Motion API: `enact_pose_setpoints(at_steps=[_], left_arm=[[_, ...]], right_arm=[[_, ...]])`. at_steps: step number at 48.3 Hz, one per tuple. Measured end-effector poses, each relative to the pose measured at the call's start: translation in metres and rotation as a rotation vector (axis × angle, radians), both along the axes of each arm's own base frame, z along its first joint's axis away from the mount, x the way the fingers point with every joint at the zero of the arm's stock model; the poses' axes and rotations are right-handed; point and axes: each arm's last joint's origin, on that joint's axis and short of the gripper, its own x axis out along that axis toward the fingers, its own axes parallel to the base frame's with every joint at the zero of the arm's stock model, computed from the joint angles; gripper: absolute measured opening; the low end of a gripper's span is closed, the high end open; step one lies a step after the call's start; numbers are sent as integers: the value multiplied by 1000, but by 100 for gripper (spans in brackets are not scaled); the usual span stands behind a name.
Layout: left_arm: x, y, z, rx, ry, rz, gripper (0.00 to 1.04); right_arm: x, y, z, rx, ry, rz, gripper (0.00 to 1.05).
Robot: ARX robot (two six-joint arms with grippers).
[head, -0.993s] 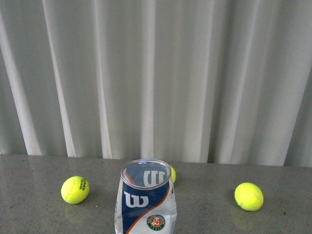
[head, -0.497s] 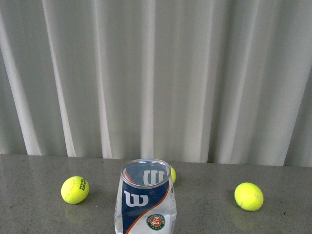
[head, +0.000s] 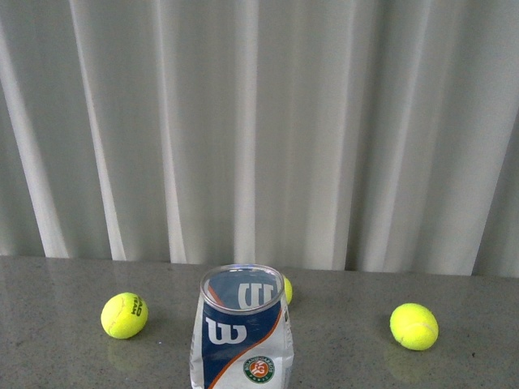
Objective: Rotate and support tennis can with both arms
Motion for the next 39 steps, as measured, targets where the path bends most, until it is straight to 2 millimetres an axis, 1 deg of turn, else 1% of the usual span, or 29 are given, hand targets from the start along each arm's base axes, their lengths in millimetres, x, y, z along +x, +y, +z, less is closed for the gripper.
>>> enact_pose_setpoints(at_steps=[3,8,9,10,13,15,17,24,27,29,32,39], left_arm=[[0,0,0,-1,0,0,5],[0,0,0,0,0,0,23],[0,0,0,0,0,0,25],[0,0,0,0,0,0,28],[0,0,0,0,0,0,44],[0,0,0,0,0,0,53],[0,0,0,0,0,0,58],[0,0,0,0,0,0,83],[0,0,0,0,0,0,96],[0,0,0,0,0,0,100],[0,0,0,0,0,0,98],[0,0,0,0,0,0,98]], right_arm=[[0,0,0,0,0,0,98],[0,0,0,0,0,0,98],[0,0,0,0,0,0,98],[0,0,0,0,0,0,98],[0,0,0,0,0,0,98],[0,0,0,0,0,0,98],[0,0,0,0,0,0,98],[0,0,0,0,0,0,98],[0,0,0,0,0,0,98],[0,0,0,0,0,0,98],[0,0,0,0,0,0,98],[0,0,0,0,0,0,98]])
